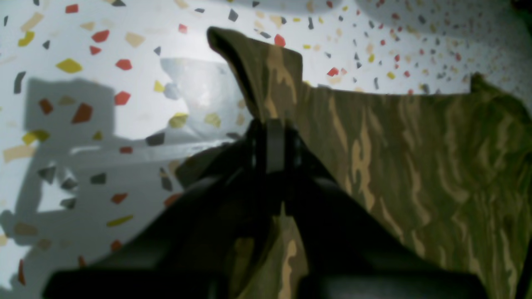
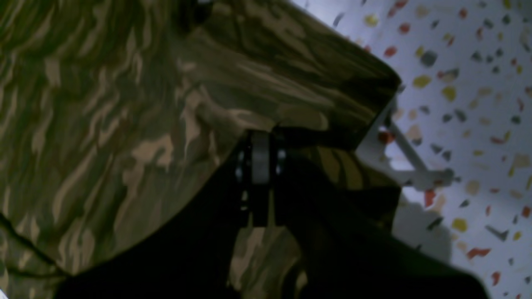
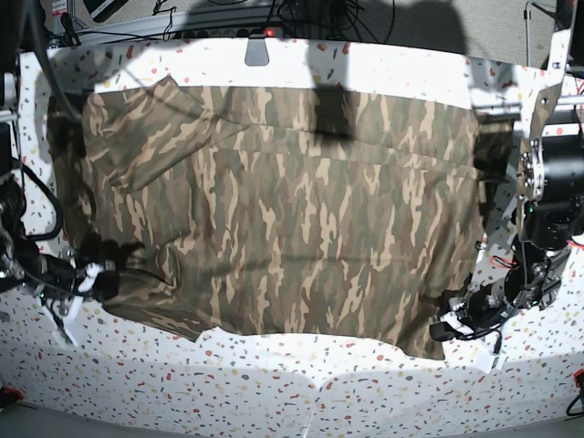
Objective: Fold the T-shirt properly
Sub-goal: 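Lift the doubled shirt by its corners with both grippers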
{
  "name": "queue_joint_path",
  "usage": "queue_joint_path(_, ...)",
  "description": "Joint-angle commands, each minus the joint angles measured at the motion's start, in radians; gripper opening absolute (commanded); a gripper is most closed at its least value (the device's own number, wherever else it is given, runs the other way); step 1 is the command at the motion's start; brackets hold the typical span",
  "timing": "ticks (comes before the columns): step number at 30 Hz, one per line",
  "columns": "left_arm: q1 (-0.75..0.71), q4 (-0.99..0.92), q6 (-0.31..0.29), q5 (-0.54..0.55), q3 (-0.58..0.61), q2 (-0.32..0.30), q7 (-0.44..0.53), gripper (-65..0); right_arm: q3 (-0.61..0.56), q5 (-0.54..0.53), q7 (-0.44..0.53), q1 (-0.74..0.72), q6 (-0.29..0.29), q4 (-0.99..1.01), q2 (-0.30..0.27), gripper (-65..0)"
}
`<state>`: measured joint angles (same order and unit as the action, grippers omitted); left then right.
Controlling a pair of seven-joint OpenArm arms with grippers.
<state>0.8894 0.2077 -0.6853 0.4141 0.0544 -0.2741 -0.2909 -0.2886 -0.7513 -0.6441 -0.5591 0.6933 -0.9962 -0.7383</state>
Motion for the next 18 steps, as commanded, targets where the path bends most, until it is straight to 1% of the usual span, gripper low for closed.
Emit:
queue_joint_path(1,0.041,0.024,-0.013,0.034,0.000,-0.009,0.025,-65.0,0.022,-0.013,0.022,-0.012,0.005,-0.024,-0.023,-65.0)
queue_joint_path(5,0.042,0.044,-0.013,0.051,0.000,-0.003,0.028,-65.0,0.081,-0.047,0.022,0.050,0.005,-0.040,-0.023,-65.0)
queue_joint_path(8,0.042,0.078,-0.013,0.050,0.000,0.016,0.059,-65.0,0.136,-0.061,0.022,0.080,0.005,-0.043,-0.023,-65.0)
queue_joint_path(10,0.041,0.106,-0.013,0.032,0.000,0.034,0.083,-65.0,0.166,-0.064,0.018,0.089,0.005,-0.043,-0.023,-65.0)
queue_joint_path(11,0.042,0.121,0.005,0.003,0.000,0.045,0.092,-65.0,0.178,-0.064,0.017,0.090,0.005,-0.043,-0.023,-65.0)
queue_joint_path(13,0.042,0.151,0.091,-0.087,0.000,0.068,0.114,-65.0,0.193,-0.064,0.014,0.091,0.005,-0.043,-0.023,-65.0)
queue_joint_path(17,0.041,0.194,0.325,-0.265,0.000,0.114,0.112,-65.0,0.197,-0.064,0.014,0.091,0.005,-0.043,-0.023,-65.0)
queue_joint_path(18,0.041,0.197,0.372,-0.291,0.000,0.123,0.113,-65.0,0.197,-0.064,0.014,0.091,0.005,-0.043,-0.023,-65.0)
